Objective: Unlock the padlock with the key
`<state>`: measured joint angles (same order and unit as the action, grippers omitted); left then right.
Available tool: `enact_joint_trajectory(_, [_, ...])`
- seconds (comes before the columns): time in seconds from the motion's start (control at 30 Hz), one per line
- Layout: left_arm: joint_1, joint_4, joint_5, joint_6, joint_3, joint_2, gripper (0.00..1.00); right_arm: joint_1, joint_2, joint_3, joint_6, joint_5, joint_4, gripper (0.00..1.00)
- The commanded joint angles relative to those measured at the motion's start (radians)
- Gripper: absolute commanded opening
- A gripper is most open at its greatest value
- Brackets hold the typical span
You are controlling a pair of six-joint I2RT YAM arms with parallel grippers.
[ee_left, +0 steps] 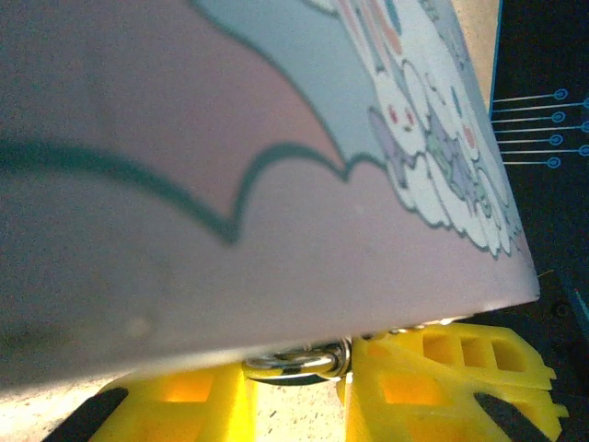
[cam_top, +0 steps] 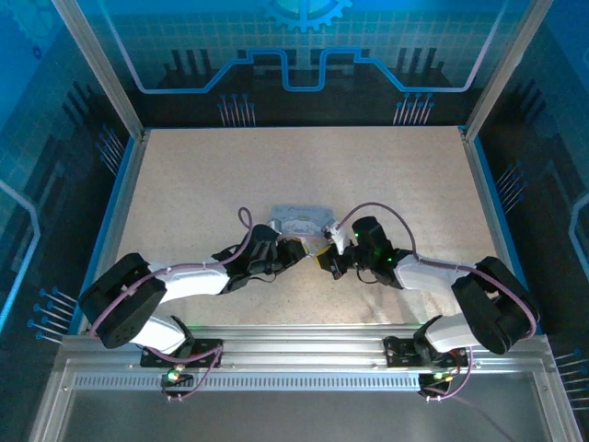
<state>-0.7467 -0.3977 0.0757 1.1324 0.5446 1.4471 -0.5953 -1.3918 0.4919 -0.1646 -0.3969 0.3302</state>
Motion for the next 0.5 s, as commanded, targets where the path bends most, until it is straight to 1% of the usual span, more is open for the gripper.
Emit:
enact_joint_trajectory(0.0, [-0.013, -0.046, 0.054, 0.033, -0.012, -0.043, 0.26, -0.014, 0.007, -0.017, -0.016, 0.001, 0.138, 0.01])
enact_joint_trajectory(0.23, [-0.005, -0.045, 0.067, 0.062, -0.016, -0.054, 0.26, -0.012, 0.037, -0.057, -0.032, 0.012, 0.181, 0.01])
enact_joint_trajectory(0.47, [0.007, -0.076, 0.068, 0.098, -0.031, -0.050, 0.26, -0.008, 0.099, -0.109, -0.043, 0.032, 0.169, 0.01])
